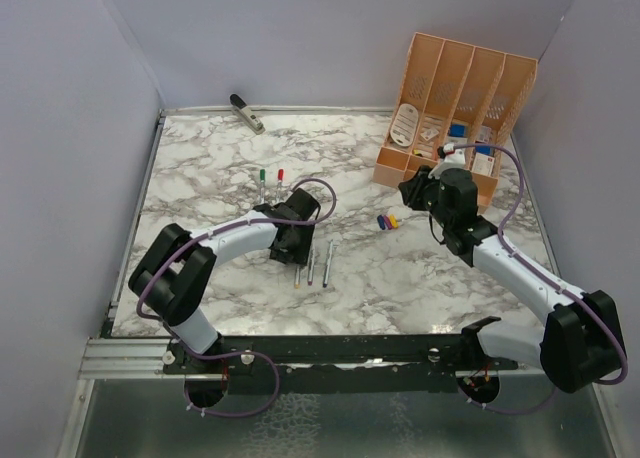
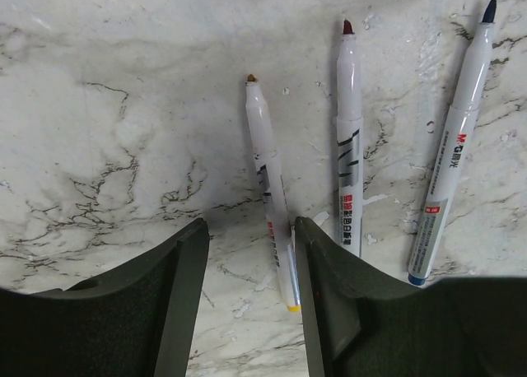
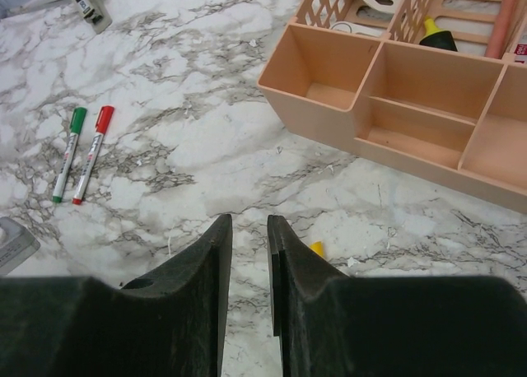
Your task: Insert the pens into the pen caps
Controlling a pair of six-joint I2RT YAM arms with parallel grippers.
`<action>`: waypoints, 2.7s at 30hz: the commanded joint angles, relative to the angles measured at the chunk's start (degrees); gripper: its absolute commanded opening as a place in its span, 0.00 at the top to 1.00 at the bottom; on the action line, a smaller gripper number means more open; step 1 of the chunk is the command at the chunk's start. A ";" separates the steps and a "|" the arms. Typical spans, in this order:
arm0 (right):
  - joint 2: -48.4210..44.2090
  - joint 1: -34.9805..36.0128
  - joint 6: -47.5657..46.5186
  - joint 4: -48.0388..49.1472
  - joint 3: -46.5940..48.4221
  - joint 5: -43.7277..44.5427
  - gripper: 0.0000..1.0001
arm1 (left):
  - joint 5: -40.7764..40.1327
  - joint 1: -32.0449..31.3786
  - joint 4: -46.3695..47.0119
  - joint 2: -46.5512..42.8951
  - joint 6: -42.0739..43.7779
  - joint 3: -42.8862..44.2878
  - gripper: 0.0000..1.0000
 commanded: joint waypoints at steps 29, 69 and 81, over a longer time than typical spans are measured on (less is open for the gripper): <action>-4.34 0.10 -0.24 1.12 -2.41 0.59 0.76 | -0.51 -1.58 -2.21 10.02 0.05 2.04 0.69; -8.18 0.10 -0.43 1.15 -3.12 3.81 0.79 | 0.65 -1.58 -5.60 12.80 6.16 4.41 1.00; -6.09 0.10 -0.52 0.45 -2.87 7.69 0.82 | -11.87 -1.26 -3.55 2.35 9.56 15.99 1.00</action>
